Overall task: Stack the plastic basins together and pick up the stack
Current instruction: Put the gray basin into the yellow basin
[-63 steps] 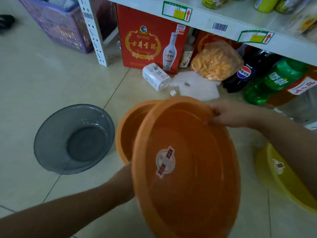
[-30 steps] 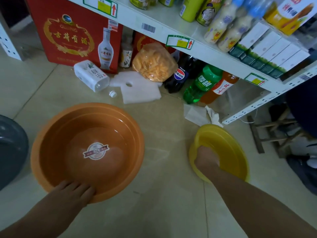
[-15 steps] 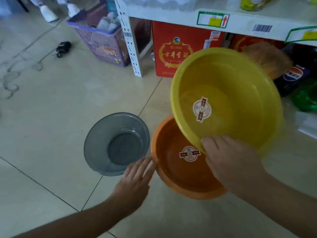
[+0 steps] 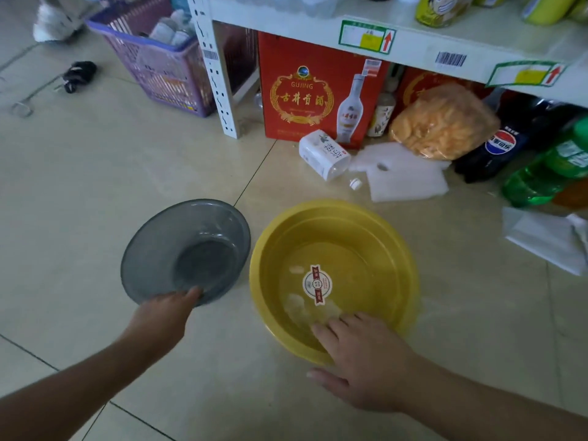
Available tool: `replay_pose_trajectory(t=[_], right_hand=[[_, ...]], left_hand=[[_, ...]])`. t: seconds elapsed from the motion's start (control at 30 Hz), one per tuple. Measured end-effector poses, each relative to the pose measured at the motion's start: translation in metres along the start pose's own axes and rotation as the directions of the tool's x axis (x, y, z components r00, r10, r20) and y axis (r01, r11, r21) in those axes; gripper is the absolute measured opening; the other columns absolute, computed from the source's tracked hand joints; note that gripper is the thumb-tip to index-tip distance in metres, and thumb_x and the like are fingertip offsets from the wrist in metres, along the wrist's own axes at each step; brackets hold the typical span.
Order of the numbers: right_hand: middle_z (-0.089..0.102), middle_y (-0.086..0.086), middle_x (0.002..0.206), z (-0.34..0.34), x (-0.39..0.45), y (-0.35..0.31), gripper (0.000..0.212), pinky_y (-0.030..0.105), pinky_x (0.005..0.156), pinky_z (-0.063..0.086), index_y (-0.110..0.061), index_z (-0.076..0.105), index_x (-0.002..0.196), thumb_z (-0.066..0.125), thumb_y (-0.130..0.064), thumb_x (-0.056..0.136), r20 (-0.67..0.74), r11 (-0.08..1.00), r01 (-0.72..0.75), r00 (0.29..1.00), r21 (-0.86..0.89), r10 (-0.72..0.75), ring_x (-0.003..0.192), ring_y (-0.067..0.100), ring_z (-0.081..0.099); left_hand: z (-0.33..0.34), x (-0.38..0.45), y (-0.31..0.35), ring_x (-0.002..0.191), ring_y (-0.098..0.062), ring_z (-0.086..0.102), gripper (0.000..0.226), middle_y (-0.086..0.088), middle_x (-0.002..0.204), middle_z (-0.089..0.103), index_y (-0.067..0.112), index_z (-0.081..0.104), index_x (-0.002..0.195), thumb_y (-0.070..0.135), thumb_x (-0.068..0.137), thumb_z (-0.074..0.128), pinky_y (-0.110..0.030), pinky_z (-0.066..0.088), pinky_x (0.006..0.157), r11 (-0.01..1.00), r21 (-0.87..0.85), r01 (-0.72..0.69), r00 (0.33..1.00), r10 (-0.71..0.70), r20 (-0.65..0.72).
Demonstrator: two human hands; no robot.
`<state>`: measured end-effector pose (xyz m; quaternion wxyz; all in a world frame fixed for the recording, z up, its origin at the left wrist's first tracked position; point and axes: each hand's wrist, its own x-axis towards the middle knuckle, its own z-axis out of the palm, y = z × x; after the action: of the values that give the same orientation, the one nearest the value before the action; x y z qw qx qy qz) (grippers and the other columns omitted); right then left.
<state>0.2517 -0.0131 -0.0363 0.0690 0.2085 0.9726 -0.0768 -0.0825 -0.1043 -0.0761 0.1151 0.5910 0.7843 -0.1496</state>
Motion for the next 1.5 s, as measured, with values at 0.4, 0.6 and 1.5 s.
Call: replay_pose_trajectory(t=[0.4,0.6,1.5], right_hand=[[0.066,0.019,0.082,-0.050,0.003,0.172,0.037,0.057,0.075,0.053,-0.009,0.063,0.091,0.040,-0.037,0.092,-0.214,0.397,-0.515,0.379,0.759,0.900,0.080,0.043,0.063],[0.068,0.018,0.097,-0.048,-0.009,0.192,0.032,0.054,0.088,0.052,-0.017,0.060,0.096,0.037,-0.038,0.086,0.027,0.164,-0.596,0.299,0.786,0.954,0.093,0.040,0.065],[0.048,0.016,0.142,0.001,0.031,0.144,0.089,0.049,0.091,0.053,-0.019,0.010,0.154,0.061,-0.050,0.088,0.296,0.495,-0.771,0.621,0.401,0.726,0.116,0.038,0.060]], left_hand=[[-0.131,-0.006,0.123,0.070,-0.032,0.065,0.030,-0.010,0.084,0.068,0.013,0.053,0.101,0.012,0.072,0.047,-0.040,0.053,0.063,0.835,0.131,-0.535,0.623,0.494,-0.606],[-0.069,-0.010,0.154,0.081,-0.020,0.064,0.048,0.000,0.099,0.069,0.021,0.050,0.108,0.017,0.067,0.075,-0.034,0.052,0.072,0.670,0.150,-0.727,0.635,0.739,-0.225],[-0.034,0.047,0.123,0.141,-0.038,0.027,0.071,-0.007,0.162,0.002,0.030,0.005,0.153,0.041,0.096,0.047,-0.054,0.035,0.107,0.879,-0.463,-0.112,0.986,0.043,-0.158]])
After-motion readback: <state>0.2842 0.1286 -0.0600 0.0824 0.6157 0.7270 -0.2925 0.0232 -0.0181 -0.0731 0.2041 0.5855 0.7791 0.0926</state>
